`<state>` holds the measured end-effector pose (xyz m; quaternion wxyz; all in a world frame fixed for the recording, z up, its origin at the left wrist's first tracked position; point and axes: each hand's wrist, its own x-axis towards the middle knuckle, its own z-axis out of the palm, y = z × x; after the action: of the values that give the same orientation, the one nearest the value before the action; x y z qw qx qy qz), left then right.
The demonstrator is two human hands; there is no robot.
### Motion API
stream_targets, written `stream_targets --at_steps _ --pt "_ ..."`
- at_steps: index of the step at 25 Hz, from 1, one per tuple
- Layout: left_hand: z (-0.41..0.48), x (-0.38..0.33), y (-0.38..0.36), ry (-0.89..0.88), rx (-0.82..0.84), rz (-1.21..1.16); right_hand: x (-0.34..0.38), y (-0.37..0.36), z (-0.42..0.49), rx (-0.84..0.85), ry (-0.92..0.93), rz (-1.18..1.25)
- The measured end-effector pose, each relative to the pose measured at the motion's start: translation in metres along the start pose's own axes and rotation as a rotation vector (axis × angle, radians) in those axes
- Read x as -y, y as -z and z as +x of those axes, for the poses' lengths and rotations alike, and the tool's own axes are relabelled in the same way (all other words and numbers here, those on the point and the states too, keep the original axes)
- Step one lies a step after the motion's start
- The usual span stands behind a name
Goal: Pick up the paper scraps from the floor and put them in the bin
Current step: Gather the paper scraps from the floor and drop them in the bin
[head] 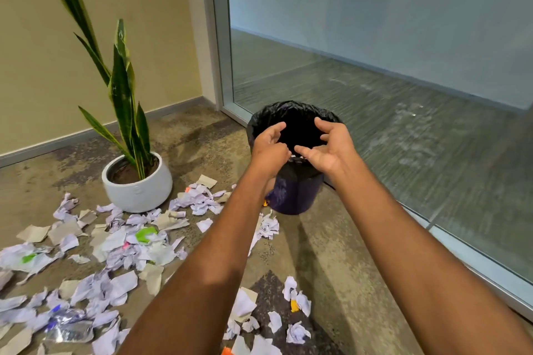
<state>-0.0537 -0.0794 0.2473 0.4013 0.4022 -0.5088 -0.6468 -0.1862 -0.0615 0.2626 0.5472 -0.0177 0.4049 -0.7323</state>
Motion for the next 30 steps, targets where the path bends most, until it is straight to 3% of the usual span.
stream_targets --at_steps 4,7,9,14,18,22,25,30 --pt "-0.013 -0.001 0.017 -0.003 0.023 -0.053 -0.007 0.010 -0.011 0.043 0.045 -0.088" --pt "-0.028 0.016 0.036 0.024 0.047 0.079 -0.024 0.030 -0.021 0.072 0.044 -0.314" --pt "-0.039 0.040 0.051 0.033 0.116 0.298 -0.040 0.048 -0.027 0.103 0.031 -0.537" --pt "-0.073 0.118 0.101 0.068 0.527 1.137 -0.087 0.121 -0.035 0.212 -0.129 -1.193" --pt "-0.112 0.172 0.113 0.178 0.782 1.381 -0.126 0.172 -0.043 0.360 -0.324 -1.631" --pt "-0.145 0.204 0.109 0.026 0.944 1.732 -0.152 0.205 -0.047 0.578 -0.352 -2.107" --pt "-0.164 0.226 0.112 -0.007 0.929 1.884 -0.162 0.224 -0.056 0.645 -0.309 -2.277" --pt "-0.160 0.237 0.119 -0.124 0.767 1.889 -0.182 0.240 -0.068 0.626 -0.078 -2.381"
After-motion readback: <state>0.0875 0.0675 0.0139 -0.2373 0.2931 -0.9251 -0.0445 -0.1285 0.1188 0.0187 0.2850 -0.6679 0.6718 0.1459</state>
